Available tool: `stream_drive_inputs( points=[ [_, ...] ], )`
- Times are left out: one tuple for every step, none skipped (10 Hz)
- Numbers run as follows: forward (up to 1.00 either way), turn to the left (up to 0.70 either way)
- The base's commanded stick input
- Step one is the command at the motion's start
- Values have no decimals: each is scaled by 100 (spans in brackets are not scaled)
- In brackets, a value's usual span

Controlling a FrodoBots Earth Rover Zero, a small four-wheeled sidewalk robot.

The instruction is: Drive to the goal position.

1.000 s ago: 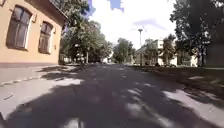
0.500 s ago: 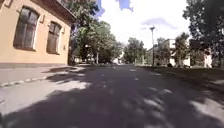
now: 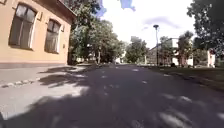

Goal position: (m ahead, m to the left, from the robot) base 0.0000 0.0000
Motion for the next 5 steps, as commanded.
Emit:
stream_drive_inputs(
  points=[
    [100, 0],
    [100, 0],
    [100, 0],
    [100, 0],
    [100, -13]
  ],
)
